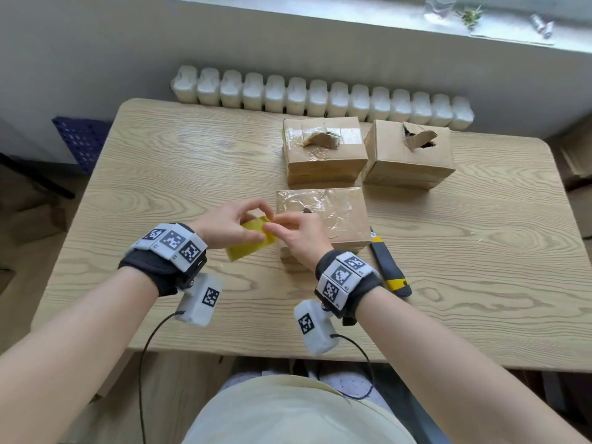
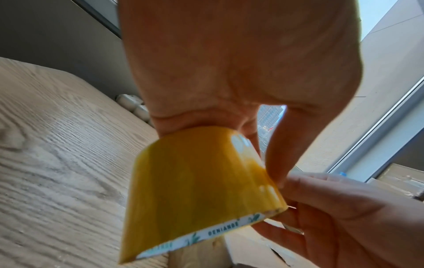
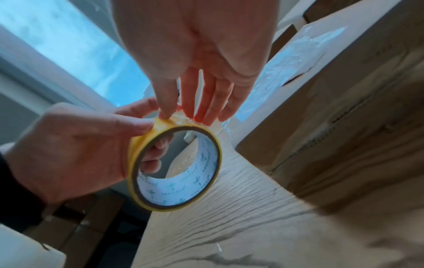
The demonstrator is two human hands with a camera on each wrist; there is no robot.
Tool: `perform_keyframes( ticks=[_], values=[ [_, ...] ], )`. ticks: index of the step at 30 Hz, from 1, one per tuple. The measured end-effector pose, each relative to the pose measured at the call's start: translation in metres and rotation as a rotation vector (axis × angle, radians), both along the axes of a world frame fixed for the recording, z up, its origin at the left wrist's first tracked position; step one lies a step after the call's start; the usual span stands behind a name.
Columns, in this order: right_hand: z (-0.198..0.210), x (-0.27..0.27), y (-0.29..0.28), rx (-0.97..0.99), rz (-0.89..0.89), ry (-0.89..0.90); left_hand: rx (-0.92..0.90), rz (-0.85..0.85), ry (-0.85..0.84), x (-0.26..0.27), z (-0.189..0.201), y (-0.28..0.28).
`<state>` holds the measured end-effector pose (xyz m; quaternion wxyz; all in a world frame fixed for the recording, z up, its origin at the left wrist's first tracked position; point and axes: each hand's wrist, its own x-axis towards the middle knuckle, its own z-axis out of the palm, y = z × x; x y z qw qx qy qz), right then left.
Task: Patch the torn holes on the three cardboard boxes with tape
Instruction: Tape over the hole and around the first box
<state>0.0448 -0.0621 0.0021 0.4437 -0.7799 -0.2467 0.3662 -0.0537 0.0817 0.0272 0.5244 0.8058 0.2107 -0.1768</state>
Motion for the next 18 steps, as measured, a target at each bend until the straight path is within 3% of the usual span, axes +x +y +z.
perform_keyframes(
  ticks=[3, 7, 13, 18],
  values=[
    [0.004, -0.003, -0.006, 0.111, -0.198, 0.12, -0.029, 0.006, -0.026, 0.002, 0.003, -0.004],
    [0.004, -0.004, -0.014, 0.128, -0.27, 0.076, -0.047, 0.025, -0.087, 0.004, 0.006, -0.018],
    [0.001, -0.001, -0.032, 0.084, -0.205, -0.059, 0.011, 0.023, -0.146, 0.002, 0.005, -0.033],
    [-0.004, 0.003, -0.044, 0.056, -0.131, 0.021, -0.056, 0.091, -0.174, 0.0, 0.005, -0.048]
  ],
)
